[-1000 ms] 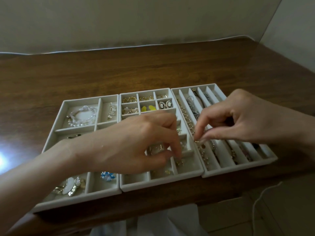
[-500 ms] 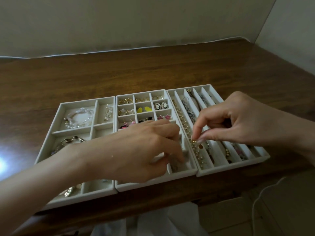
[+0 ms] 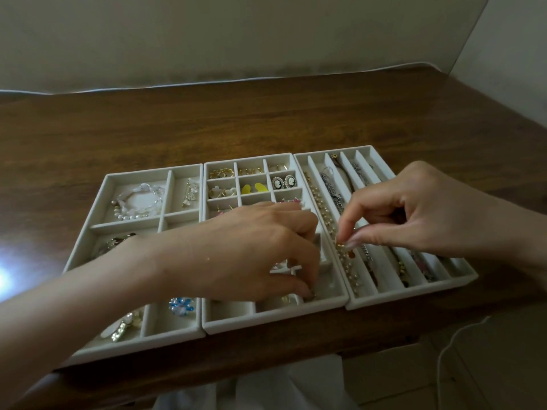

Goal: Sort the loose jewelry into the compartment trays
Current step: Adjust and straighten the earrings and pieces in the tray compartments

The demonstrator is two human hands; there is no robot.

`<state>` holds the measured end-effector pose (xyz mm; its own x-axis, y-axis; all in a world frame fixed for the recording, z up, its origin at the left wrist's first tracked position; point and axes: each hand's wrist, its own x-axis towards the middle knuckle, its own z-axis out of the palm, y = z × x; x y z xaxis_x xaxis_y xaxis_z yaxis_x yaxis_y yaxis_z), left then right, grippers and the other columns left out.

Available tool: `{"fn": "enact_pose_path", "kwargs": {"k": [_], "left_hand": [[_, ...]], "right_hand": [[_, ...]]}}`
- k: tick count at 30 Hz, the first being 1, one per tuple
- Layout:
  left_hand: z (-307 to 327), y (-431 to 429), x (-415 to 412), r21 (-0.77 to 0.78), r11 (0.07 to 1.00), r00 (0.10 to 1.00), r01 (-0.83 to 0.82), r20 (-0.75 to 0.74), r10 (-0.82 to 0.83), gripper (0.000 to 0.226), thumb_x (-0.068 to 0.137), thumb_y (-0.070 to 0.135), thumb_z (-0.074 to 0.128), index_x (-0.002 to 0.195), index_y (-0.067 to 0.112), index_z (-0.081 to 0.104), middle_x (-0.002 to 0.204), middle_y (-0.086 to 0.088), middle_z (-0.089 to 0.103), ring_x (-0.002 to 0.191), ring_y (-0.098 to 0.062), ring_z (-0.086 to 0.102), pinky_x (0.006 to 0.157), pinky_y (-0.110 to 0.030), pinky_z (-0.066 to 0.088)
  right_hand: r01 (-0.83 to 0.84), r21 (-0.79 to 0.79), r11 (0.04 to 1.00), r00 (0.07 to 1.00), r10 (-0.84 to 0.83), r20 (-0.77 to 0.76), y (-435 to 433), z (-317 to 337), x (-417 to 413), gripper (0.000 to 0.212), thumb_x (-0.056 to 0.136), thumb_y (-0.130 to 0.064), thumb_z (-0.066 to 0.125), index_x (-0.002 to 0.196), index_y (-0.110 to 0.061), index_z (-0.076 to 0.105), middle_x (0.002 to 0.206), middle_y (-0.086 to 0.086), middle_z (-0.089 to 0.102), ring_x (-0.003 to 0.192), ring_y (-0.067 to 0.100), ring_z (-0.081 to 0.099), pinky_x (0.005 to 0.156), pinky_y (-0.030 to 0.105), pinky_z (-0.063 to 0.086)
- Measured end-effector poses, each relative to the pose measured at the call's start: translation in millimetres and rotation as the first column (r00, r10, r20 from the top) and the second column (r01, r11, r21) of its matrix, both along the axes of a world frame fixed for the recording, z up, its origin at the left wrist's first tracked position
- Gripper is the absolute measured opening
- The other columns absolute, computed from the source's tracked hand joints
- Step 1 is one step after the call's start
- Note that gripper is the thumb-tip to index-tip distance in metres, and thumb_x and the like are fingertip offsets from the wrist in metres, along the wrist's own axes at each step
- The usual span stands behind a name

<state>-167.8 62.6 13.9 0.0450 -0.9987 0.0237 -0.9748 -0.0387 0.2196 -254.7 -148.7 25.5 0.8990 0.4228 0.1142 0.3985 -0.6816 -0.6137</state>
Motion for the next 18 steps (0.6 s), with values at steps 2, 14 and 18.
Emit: {"fn": "enact_pose_path", "kwargs": {"k": [2, 14, 18], "left_hand": [[-0.2, -4.2, 1.3, 0.008, 0.999, 0.999, 0.035, -0.003, -0.035, 0.01, 0.085, 0.044, 0.058, 0.088, 0.036, 0.063, 0.084, 0.018, 0.039, 0.082, 0.006, 0.033, 0.075, -0.007, 0.032], [1.2, -7.9, 6.4, 0.006, 0.997, 0.994, 0.079, -0.07, -0.078, 0.015, 0.086, 0.033, 0.054, 0.092, 0.033, 0.068, 0.083, 0.014, 0.043, 0.081, 0.004, 0.036, 0.075, -0.012, 0.033], [-2.6, -13.1, 2.4, 0.016, 0.997, 0.99, 0.078, -0.122, -0.075, 0.011, 0.081, 0.035, 0.061, 0.089, 0.032, 0.069, 0.084, 0.015, 0.046, 0.082, 0.004, 0.038, 0.072, -0.019, 0.039]], "right_hand": [[-0.001, 0.002, 1.0, 1.0, 0.001, -0.003, -1.5, -1.5, 0.8, 0.017, 0.08, -0.037, 0.061, 0.088, -0.025, 0.07, 0.056, -0.006, 0.054, 0.045, 0.005, 0.047, 0.048, 0.008, 0.037], [-0.019, 0.011, 1.0, 1.0, 0.019, 0.019, -7.5, -4.4, 8.8, 0.016, 0.08, -0.035, 0.062, 0.087, -0.024, 0.071, 0.054, -0.01, 0.05, 0.043, 0.002, 0.045, 0.047, 0.007, 0.034], [-0.026, -0.005, 1.0, 0.999, 0.026, 0.029, -8.4, -4.2, 11.2, 0.016, 0.08, -0.034, 0.061, 0.087, -0.024, 0.07, 0.055, -0.011, 0.05, 0.043, 0.002, 0.045, 0.047, 0.006, 0.033]]}}
